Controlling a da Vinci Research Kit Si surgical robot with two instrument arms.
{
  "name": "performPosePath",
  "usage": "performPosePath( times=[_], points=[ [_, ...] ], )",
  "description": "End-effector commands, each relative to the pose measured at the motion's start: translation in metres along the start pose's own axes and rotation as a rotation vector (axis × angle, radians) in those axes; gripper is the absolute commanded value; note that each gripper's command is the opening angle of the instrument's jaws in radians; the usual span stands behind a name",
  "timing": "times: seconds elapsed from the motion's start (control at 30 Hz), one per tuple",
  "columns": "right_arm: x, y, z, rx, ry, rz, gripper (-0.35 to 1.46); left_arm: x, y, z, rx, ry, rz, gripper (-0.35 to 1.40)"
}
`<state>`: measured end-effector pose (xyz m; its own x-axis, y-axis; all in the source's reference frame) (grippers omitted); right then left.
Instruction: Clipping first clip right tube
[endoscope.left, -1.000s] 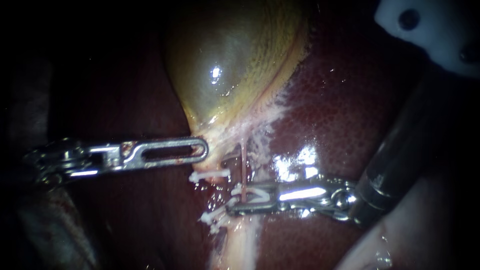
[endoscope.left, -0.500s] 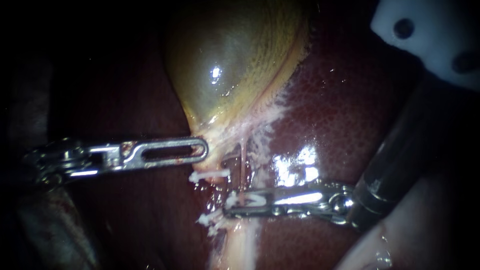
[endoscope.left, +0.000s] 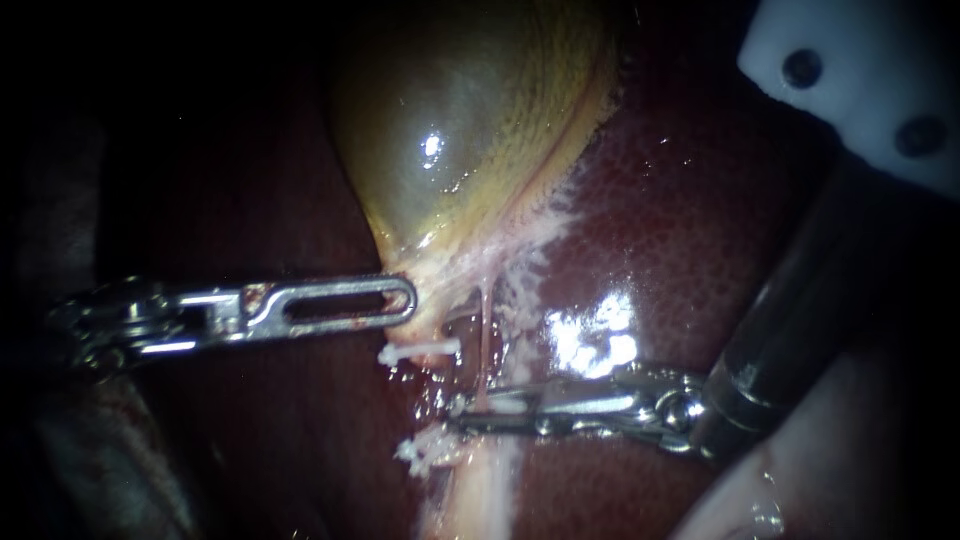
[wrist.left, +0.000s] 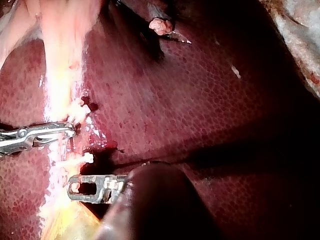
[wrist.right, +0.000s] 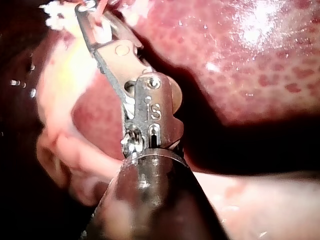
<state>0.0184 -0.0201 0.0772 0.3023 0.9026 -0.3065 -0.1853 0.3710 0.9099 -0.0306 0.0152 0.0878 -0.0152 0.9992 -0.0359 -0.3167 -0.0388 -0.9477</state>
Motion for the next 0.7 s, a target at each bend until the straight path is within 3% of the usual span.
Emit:
performPosePath(
  times=[0.03, 0.17, 0.7],
  points=[
    [0.0000, 0.0000, 0.0000, 0.001, 0.000, -0.001, -0.22, 0.0000, 0.0000, 0.0000, 0.000, 0.000, 0.000, -0.35],
    [-0.0001, 0.0002, -0.0002, 0.001, 0.000, -0.002, -0.35, 0.0000, 0.0000, 0.0000, 0.000, 0.000, 0.000, -0.35],
    [-0.0003, 0.0006, -0.0001, 0.001, 0.000, -0.004, -0.35, 0.0000, 0.0000, 0.0000, 0.000, 0.000, 0.000, -0.35]
  ],
)
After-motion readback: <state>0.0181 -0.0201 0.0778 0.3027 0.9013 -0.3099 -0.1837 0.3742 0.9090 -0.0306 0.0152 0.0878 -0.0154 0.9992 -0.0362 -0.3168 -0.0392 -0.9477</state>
